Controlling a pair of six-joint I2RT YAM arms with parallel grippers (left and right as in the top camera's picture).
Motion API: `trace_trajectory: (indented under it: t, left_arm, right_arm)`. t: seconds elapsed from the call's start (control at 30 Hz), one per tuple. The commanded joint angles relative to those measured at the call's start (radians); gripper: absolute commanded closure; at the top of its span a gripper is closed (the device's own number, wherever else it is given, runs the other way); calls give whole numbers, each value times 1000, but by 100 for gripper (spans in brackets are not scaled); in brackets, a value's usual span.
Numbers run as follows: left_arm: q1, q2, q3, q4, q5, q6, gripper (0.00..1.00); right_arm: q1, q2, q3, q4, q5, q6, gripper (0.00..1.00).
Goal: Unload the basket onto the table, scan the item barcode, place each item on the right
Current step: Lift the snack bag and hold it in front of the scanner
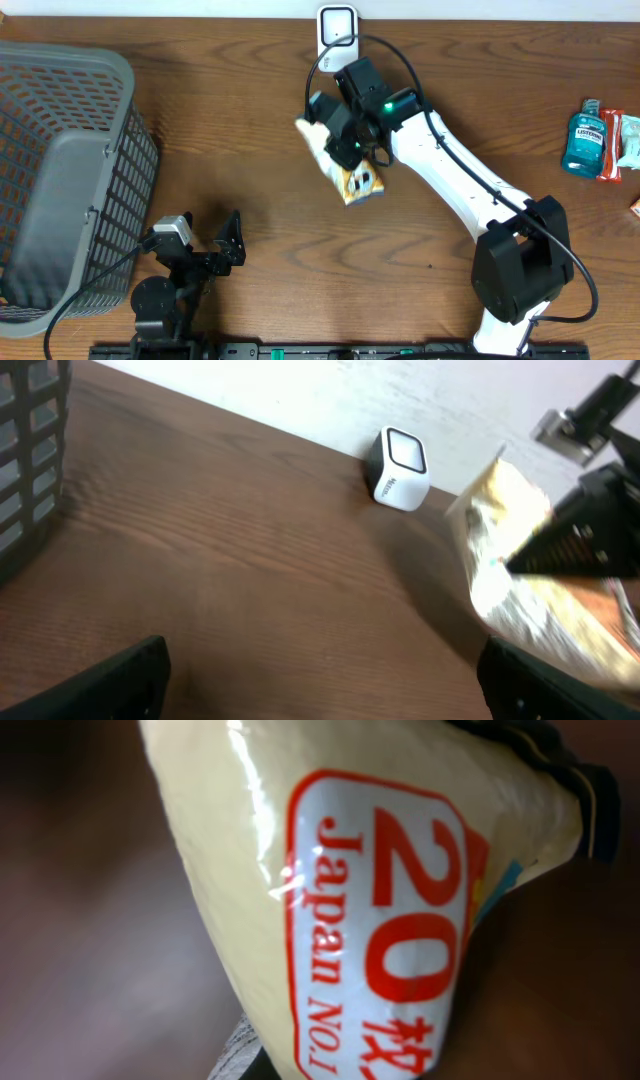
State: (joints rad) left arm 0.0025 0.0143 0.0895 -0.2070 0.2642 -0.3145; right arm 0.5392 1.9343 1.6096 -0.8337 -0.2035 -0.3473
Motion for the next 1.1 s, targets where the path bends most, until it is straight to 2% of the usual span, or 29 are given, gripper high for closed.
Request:
trace_trajectory:
  t: [0.0,0.2,0.67,0.77,1.0,1.07]
  left_arm:
    - [-3,-4,-16,-21,13,2,2]
    - [-3,-4,-16,-21,13,3,2]
    - [-3,-4,-16,-21,13,2,2]
    - [-3,-4,-16,-21,13,2,2]
    - [-3,-4,-16,-21,13,2,2]
    - [-3,-4,-16,-21,12,2,2]
  right_arm:
    - [-26,-9,36,60,344,221,99]
    - [-110,89,174,98,343,208,99]
    - [-155,644,962,-22,413,33,99]
    - [-149,704,1032,-19,495,-4,99]
    - [-140,715,1041,-10,645,-103,99]
    - [-132,715,1042,-11,666,-176,99]
